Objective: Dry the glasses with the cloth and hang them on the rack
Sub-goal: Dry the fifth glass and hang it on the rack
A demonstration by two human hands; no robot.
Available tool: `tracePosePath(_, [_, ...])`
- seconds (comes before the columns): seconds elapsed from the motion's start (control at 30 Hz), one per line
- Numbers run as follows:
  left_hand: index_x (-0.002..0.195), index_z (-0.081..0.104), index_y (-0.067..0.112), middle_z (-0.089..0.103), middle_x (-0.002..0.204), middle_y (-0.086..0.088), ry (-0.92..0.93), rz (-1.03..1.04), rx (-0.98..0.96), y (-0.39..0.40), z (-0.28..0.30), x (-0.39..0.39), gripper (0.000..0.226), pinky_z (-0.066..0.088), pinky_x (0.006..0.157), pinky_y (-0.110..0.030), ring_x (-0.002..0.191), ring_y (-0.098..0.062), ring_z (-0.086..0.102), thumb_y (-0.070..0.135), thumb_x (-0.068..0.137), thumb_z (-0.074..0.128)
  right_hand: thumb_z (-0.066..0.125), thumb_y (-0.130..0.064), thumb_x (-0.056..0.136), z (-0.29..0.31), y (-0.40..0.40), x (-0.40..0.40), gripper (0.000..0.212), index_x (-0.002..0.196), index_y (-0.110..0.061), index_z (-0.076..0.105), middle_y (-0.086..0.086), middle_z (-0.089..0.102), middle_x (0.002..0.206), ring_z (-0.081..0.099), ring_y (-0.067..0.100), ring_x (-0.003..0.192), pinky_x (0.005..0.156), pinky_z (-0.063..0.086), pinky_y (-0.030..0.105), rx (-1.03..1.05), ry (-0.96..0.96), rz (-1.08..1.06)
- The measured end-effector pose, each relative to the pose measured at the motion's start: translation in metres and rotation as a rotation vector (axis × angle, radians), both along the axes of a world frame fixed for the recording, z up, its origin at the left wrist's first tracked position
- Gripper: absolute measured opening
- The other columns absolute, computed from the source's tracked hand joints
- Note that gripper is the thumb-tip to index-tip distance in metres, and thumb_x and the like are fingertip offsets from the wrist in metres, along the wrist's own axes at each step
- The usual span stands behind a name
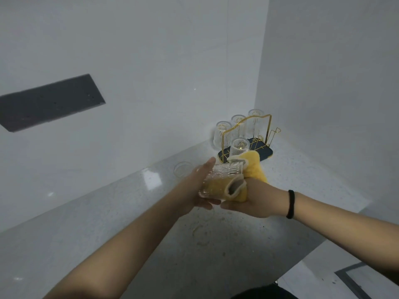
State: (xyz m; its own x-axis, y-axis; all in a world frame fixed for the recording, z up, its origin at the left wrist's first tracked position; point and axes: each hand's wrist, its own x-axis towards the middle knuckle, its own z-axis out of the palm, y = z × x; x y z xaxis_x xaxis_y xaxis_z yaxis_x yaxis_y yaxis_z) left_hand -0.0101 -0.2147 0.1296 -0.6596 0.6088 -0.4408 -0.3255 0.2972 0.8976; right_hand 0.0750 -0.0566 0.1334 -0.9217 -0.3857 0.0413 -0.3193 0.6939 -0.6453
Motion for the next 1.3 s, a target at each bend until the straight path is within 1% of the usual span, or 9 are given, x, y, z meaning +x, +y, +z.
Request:
tracePosePath(0.13, [0.109,0.05,0.034,0.058,0.107,-0.005,0.561,0.143,0.229,0.0,-0.015,0.015,0.033,0.057,0.052,-0.03,0.08,-0.018,0.068,0.055,0.086,0.059,0.06,-0.016,0.083,0.019,0.014,-0.004,0.039,0.12,-0.006,0.053,0.012,0.059,0.122,0.055,0.028,0.114,0.099,0.045,0.039,-0.727,-0.422,-0.261])
tracePosePath(0.2, [0.106,0.049,0.032,0.058,0.1,0.0,0.693,0.191,0.339,0.005,-0.021,0.022,0.034,0.056,0.052,-0.028,0.078,-0.014,0.064,0.054,0.08,0.056,0.059,-0.017,0.078,0.024,0.013,-0.004,0.039,0.116,-0.008,0.056,0.012,0.061,0.12,0.057,0.029,0.113,0.096,0.048,0.037,-1.035,-0.561,-0.245])
tracePosePath(0.3, [0.099,0.057,0.022,0.06,0.09,-0.003,0.431,0.241,0.312,0.009,-0.007,0.013,0.046,0.052,0.046,-0.03,0.065,-0.013,0.064,0.061,0.073,0.055,0.06,-0.018,0.085,0.027,0.0,0.003,0.025,0.11,-0.019,0.06,-0.004,0.064,0.107,0.057,0.019,0.111,0.081,0.049,0.012,-0.601,-0.312,-0.172])
tracePosePath(0.43, [0.101,0.065,0.018,0.071,0.079,-0.001,-0.009,-0.054,0.114,0.0,0.012,-0.007,0.05,0.051,0.045,-0.023,0.06,-0.014,0.067,0.063,0.087,0.05,0.053,-0.033,0.09,0.016,0.0,0.004,0.037,0.122,-0.014,0.055,-0.001,0.056,0.124,0.05,0.007,0.111,0.097,0.039,0.018,0.158,0.037,-0.019])
tracePosePath(0.67, [0.112,0.042,0.03,0.054,0.1,-0.003,0.674,0.159,0.408,0.008,-0.016,0.012,0.056,0.052,0.045,-0.034,0.071,-0.018,0.062,0.065,0.073,0.062,0.058,-0.015,0.078,0.036,0.011,-0.007,0.033,0.111,-0.012,0.06,0.006,0.065,0.114,0.06,0.021,0.108,0.092,0.049,0.031,-0.961,-0.441,-0.173])
tracePosePath(0.9, [0.108,0.06,0.014,0.068,0.075,-0.003,0.048,-0.056,0.124,0.0,0.005,-0.004,0.061,0.047,0.042,-0.022,0.054,-0.017,0.063,0.068,0.082,0.055,0.055,-0.033,0.089,0.01,0.0,0.007,0.035,0.119,-0.014,0.055,-0.003,0.057,0.121,0.051,0.005,0.108,0.086,0.033,-0.002,0.021,-0.011,-0.079])
tracePosePath(1.03, [0.117,0.053,0.021,0.064,0.101,-0.003,0.244,0.046,0.163,-0.003,-0.006,0.005,0.055,0.059,0.054,-0.033,0.072,-0.017,0.071,0.066,0.086,0.047,0.061,-0.022,0.086,0.019,0.006,0.004,0.031,0.114,-0.008,0.059,0.012,0.062,0.117,0.059,0.024,0.105,0.092,0.049,0.032,-0.325,-0.163,-0.145])
tracePosePath(1.17, [0.11,0.047,0.029,0.059,0.096,0.005,0.629,0.176,0.358,0.005,-0.02,0.02,0.039,0.053,0.049,-0.027,0.071,-0.01,0.063,0.054,0.08,0.052,0.065,-0.019,0.075,0.028,0.009,0.005,0.027,0.103,-0.019,0.066,0.004,0.068,0.111,0.064,0.018,0.102,0.086,0.053,0.028,-1.052,-0.454,-0.245])
tracePosePath(1.3, [0.1,0.055,0.021,0.061,0.081,-0.004,0.405,0.157,0.282,0.006,-0.002,0.012,0.048,0.045,0.041,-0.024,0.055,-0.011,0.06,0.063,0.078,0.052,0.057,-0.022,0.088,0.027,-0.002,0.012,0.018,0.105,-0.023,0.06,-0.007,0.063,0.106,0.058,-0.006,0.101,0.082,0.045,0.008,-0.463,-0.205,-0.074])
